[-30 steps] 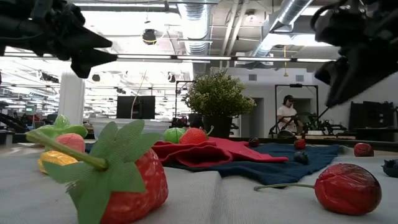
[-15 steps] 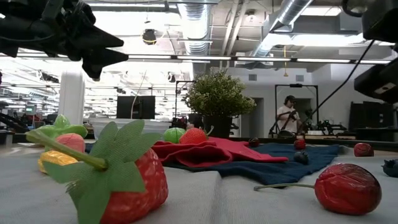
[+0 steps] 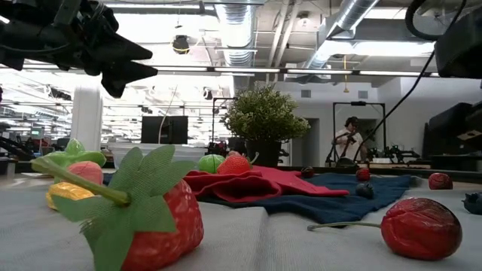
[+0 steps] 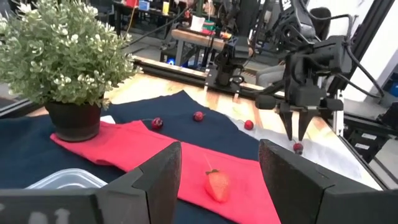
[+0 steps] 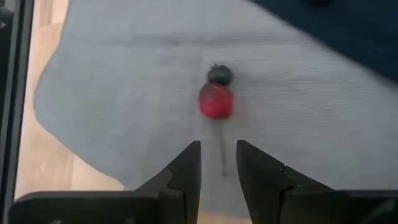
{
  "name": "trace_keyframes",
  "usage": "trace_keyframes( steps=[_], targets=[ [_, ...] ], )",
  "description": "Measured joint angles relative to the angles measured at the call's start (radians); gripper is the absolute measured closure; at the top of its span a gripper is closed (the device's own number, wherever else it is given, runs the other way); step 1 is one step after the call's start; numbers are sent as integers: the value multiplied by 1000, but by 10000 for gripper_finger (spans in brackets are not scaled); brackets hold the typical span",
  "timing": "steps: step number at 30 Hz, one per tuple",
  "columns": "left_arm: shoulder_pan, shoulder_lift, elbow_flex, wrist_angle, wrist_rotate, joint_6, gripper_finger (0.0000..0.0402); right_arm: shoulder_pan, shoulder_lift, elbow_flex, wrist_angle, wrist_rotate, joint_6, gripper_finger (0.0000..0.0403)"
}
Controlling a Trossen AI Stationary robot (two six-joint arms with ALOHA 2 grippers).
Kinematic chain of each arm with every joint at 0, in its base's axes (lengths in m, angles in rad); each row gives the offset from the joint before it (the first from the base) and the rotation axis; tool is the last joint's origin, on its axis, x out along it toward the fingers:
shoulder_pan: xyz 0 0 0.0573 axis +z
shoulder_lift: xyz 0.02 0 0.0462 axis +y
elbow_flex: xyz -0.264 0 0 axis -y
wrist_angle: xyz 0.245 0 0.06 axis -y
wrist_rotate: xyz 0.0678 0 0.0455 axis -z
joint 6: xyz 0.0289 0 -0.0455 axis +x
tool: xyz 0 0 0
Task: Pick and placing Produce into tupperware
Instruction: Put the red cherry into the transparent bin
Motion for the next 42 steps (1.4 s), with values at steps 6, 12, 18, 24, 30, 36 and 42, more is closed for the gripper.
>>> trace_keyframes(
  steps=[6, 12, 18, 24, 30, 36, 42],
  targets=[
    [0, 0, 0, -1, -15, 1, 198, 0, 46, 29, -4, -6, -10, 283],
    [0, 0, 0, -1, -25, 3, 198, -1, 29, 30, -4, -7, -30, 329],
    [0, 0, 0, -1, -25, 3, 198, -1, 25, 54, -23, -10, -58, 390],
    [0, 0, 0, -1, -28, 3, 198, -12, 26, 80, -29, -11, -73, 384],
    [0, 0, 0, -1, -60, 3, 198, -53, 26, 111, -54, 3, -160, 387],
    [0, 0, 0, -1, -60, -7, 198, -128, 26, 138, -65, 19, -270, 393],
    [0, 0, 0, -2, -59, -11, 198, -136, 26, 143, -154, -53, -227, 352]
  ],
)
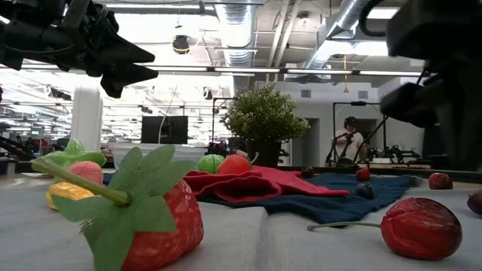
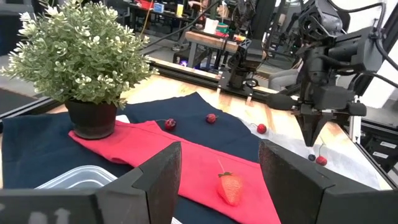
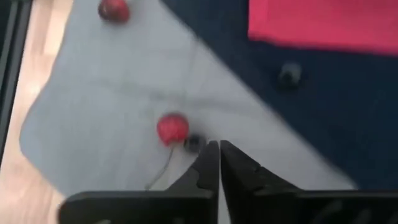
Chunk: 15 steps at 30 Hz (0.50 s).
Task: Pick and placing Produce into tupperware
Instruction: Put the red cherry into the transparent bin
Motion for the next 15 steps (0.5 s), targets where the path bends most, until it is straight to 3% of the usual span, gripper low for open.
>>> trace_keyframes(
  steps=[15],
  targets=[
    [0, 0, 0, 0, -33, -1, 198, 45, 0, 0, -36, -55, 196, 231]
  ],
)
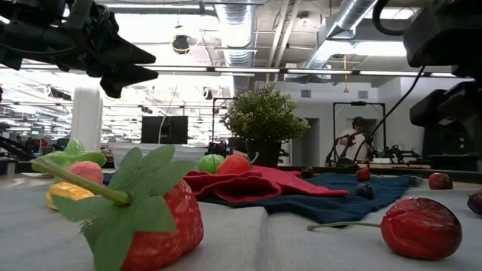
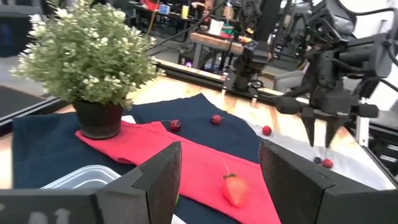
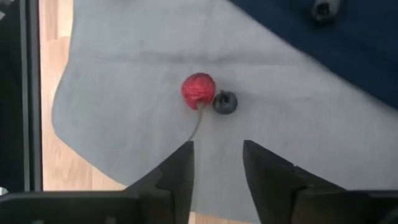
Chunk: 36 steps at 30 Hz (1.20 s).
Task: Pick and placing Produce into tupperware
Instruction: Put the red cherry into the transparent bin
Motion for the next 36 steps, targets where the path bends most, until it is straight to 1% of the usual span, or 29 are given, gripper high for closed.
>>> trace_keyframes(
  steps=[5, 9, 13, 20, 26, 31, 36],
  targets=[
    [0, 0, 0, 0, -9, 0, 198, -1, 0, 0, -3, -19, 30, 192],
    [0, 0, 0, 0, -9, 0, 198, 14, 0, 0, -36, -70, 98, 179],
    [0, 0, 0, 0, -10, 0, 198, 39, 0, 0, -75, -78, 147, 180],
    [0, 0, 0, 0, -10, 0, 198, 43, 0, 0, 55, -55, 147, 188],
    [0, 0, 0, 0, -10, 0, 198, 38, 2, 0, 62, -36, 157, 189],
    [0, 0, 0, 0, -10, 0, 198, 19, 43, 0, 79, -26, 166, 195],
    [0, 0, 0, 0, -10, 0, 198, 12, 71, 0, 99, -51, 155, 204]
  ],
)
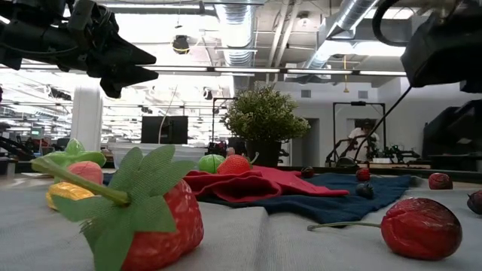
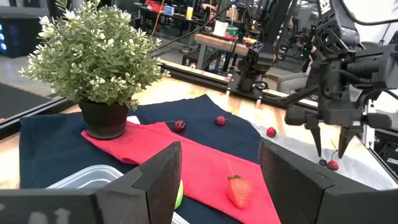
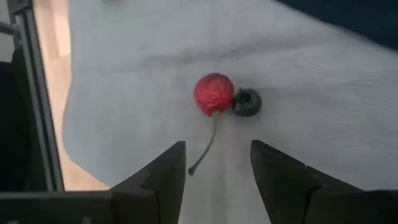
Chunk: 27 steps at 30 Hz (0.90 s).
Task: Pick and placing Produce into tupperware
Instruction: Put the red cherry into the transparent bin
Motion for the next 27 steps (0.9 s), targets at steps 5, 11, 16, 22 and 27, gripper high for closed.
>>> trace_keyframes(
  steps=[5, 11, 16, 22, 27],
  targets=[
    [0, 0, 0, 0, 0, 0, 198, 1, -10, 0, 3, 0, 0, 229],
    [0, 0, 0, 0, 0, 0, 198, 1, -10, 0, 1, -1, -16, 295],
    [0, 0, 0, 0, 0, 0, 198, 0, -10, 0, 1, -6, -42, 375],
    [0, 0, 0, 0, 0, 2, 198, -21, -10, 0, 2, -6, -63, 381],
    [0, 0, 0, 0, -1, 2, 198, -47, -10, 15, 0, 1, -130, 392]
  ],
)
